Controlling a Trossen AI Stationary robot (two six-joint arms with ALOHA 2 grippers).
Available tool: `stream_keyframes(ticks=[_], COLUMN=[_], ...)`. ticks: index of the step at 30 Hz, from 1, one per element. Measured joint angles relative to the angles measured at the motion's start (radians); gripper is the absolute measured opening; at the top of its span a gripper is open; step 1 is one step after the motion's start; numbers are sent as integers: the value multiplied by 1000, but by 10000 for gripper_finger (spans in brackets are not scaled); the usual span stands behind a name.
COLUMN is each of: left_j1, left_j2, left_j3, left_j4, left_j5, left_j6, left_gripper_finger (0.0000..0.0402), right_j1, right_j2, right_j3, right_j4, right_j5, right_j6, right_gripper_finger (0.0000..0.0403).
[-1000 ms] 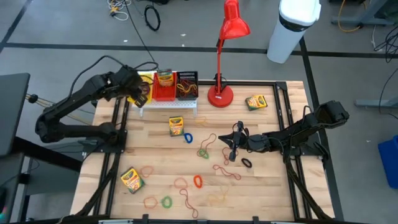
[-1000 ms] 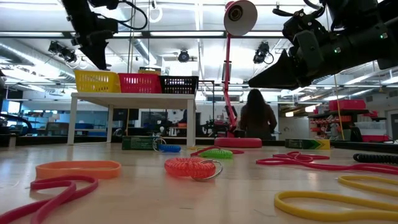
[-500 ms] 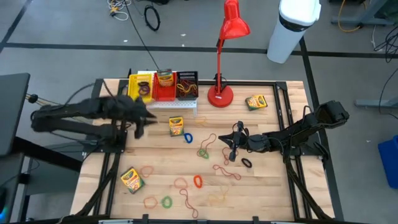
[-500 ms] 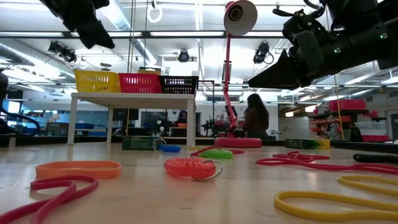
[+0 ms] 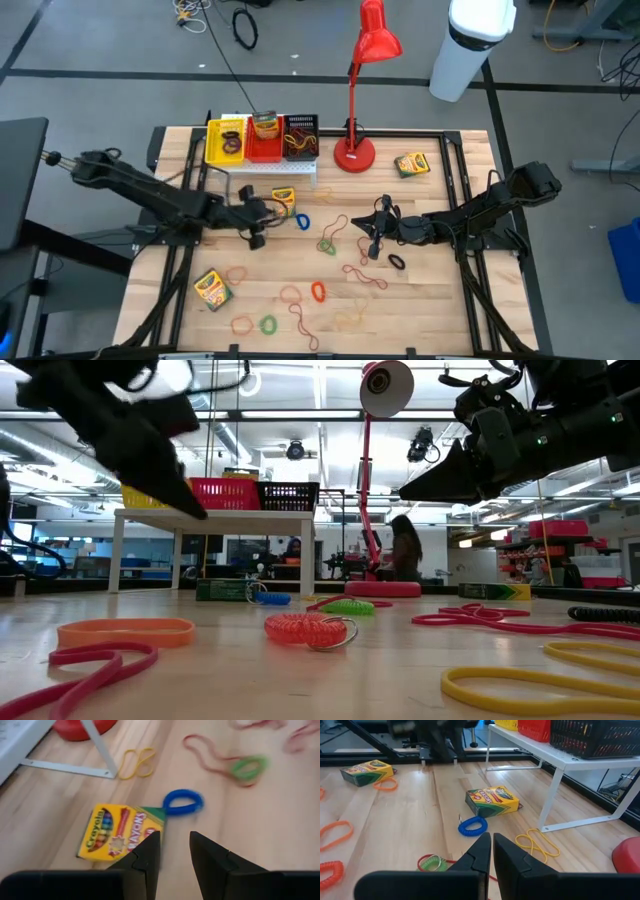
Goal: Pick & Place Office Desk Supplies
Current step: Put the crayon box into the red bin on the shelf
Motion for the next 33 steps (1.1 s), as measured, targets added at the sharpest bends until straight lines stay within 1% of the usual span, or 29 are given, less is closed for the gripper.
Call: stream_keyframes(ticks=[2,6,11,13,18,24,29,33], left_j1=[6,23,57,76,94,70,23,-53], left_j2=[81,235,378,416,455,449,448,449], left_j3=[0,8,55,68,84,85,95,158], left_j4=[56,211,228,225,227,231,228,149], left_j5=[-34,-52,-166,-169,-126,-36,72,163], left_j6=[26,88,174,193,197,180,140,116], left_gripper_finger=[113,94,61,51,37,26,20,16], right_j1=[0,0,0,0,0,0,0,0], right_j2=[0,0,0,0,0,0,0,0], right_j3=[0,0,0,0,0,0,0,0], right_j4=[0,0,-2,-2,-6,-7,-8,-8], right_j5=[0,0,0,0,0,0,0,0], right_j6=[0,1,1,1,1,1,1,1], right_gripper_finger=[30,30,30,30,30,30,30,30])
